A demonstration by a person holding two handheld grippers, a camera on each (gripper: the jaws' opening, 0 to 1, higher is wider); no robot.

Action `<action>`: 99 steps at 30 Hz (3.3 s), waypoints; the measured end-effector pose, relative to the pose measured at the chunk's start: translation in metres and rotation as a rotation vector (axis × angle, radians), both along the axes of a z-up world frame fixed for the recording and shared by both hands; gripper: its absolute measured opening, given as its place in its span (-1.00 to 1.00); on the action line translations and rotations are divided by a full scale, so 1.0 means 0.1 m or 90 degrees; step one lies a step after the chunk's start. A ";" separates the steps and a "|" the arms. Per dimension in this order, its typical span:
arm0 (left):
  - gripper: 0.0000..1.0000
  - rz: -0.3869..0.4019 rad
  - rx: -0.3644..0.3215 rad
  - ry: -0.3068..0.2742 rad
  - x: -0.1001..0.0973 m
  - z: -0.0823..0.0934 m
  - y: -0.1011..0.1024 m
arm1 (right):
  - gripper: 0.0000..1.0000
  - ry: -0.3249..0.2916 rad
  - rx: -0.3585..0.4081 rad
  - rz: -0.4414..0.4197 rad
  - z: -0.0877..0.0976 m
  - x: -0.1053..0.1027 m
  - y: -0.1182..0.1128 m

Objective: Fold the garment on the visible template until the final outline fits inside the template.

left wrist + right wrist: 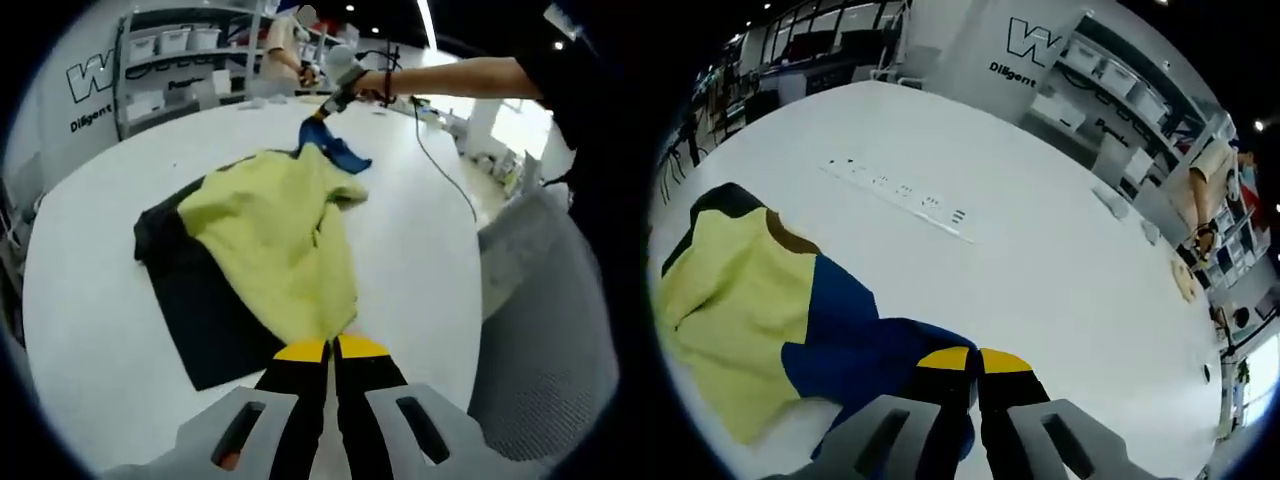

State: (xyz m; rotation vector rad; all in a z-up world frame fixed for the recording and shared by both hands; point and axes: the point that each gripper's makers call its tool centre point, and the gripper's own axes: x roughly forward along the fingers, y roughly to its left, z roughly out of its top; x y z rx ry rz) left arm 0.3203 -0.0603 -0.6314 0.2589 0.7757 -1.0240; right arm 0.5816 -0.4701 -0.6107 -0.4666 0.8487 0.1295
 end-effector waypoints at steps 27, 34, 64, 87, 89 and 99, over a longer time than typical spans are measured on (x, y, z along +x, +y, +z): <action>-0.95 -0.010 0.084 0.023 -0.13 -0.29 0.24 | -1.00 -0.018 0.060 -0.070 -0.23 0.20 -0.21; -0.95 0.005 0.078 0.017 -0.12 -0.26 0.23 | -0.56 -0.053 0.137 -0.073 -0.14 0.12 -0.11; -0.95 0.048 0.059 -0.023 -0.11 -0.10 0.17 | 0.67 0.016 0.326 0.125 -0.01 -1.04 1.14; -0.95 0.062 0.040 -0.033 -0.10 -0.05 0.14 | 0.83 0.111 0.388 0.203 -0.44 -1.89 1.63; -0.95 0.064 0.039 -0.032 -0.11 -0.06 0.13 | 0.76 0.110 0.391 0.202 -0.48 -1.94 1.65; -0.95 0.067 0.038 -0.036 -0.11 -0.06 0.12 | 0.18 0.078 0.363 0.235 -0.59 -2.04 1.73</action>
